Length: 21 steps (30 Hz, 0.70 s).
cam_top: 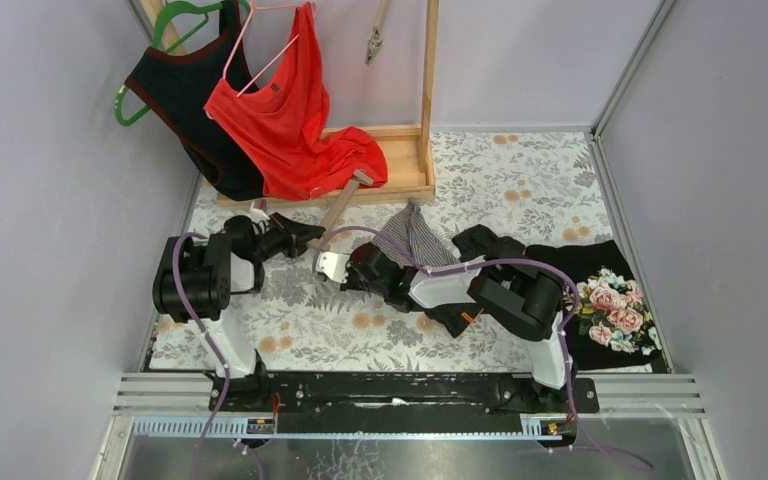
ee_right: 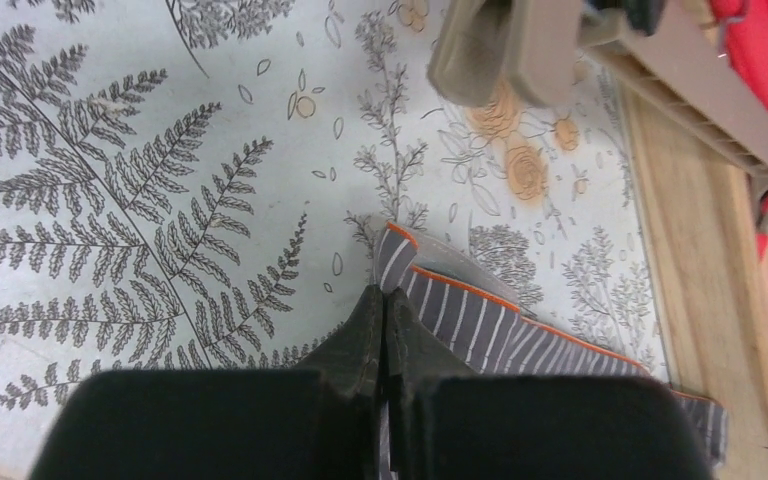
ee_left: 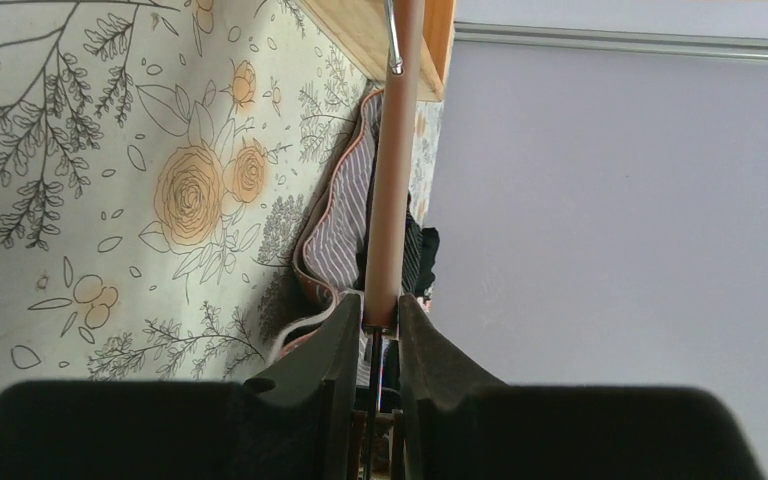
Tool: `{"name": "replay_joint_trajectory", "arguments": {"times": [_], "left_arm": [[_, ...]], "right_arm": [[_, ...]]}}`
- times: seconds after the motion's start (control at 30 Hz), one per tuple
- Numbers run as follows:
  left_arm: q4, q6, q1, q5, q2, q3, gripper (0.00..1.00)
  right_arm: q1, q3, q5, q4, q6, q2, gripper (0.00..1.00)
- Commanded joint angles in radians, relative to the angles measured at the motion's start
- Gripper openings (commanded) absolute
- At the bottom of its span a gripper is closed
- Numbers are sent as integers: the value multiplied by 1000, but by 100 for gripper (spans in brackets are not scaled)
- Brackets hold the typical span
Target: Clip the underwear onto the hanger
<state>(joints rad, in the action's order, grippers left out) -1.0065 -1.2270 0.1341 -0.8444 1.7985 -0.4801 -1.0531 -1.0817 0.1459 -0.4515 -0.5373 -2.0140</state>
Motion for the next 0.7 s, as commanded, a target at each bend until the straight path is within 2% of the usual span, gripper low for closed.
{"name": "replay_joint_trajectory", "arguments": {"times": [0.0,0.67], "left_arm": [[170,93,2,30,-32,-29,0],[189,83,-88,-2,14,-76,0]], "right_arm": [[6,-1,12,-9,-11,98,0],[5,-26,40,8,-75,129,0]]}}
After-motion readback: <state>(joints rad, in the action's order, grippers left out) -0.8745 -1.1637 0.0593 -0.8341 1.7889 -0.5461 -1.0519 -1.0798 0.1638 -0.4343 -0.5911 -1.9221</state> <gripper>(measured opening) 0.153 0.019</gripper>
